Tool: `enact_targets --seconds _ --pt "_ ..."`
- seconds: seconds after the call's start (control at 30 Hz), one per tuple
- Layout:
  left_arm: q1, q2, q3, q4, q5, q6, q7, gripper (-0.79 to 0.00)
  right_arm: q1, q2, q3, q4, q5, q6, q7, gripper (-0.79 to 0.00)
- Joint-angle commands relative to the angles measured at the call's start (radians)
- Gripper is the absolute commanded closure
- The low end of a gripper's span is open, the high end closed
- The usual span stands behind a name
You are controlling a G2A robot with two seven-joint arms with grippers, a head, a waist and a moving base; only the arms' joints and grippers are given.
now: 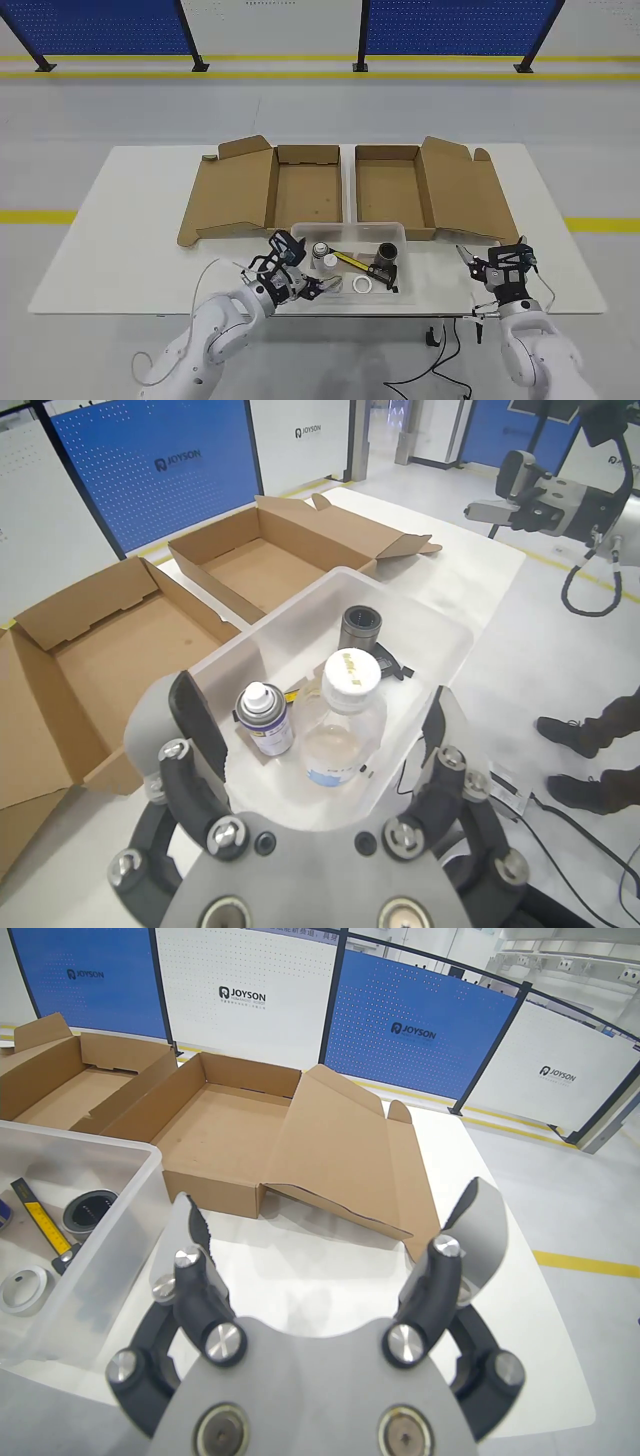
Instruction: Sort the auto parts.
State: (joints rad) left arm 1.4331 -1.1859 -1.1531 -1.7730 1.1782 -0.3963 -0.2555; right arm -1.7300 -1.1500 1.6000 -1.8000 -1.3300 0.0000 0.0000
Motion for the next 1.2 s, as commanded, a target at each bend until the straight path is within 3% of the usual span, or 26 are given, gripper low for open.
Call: enact_targets --seconds 0.0,0.37,1.17 --pt "-0.017 -0.005 0.024 0.02 0.003 0.011 0.003 -0.785 0.0 0.0 0.0 0.0 0.0 0.0 0.0 -0.785" --pt "-0.064 -0.021 0.094 0.09 0.004 0.048 0.02 -0.785 0.0 0.0 0.0 0.0 0.0 0.0 0.0 -0.785" --pt "-0.108 -0.043 0.165 0.164 0.012 0.091 0.028 -0.785 0.0 0.0 0.0 0.0 0.0 0.0 0.0 -0.785"
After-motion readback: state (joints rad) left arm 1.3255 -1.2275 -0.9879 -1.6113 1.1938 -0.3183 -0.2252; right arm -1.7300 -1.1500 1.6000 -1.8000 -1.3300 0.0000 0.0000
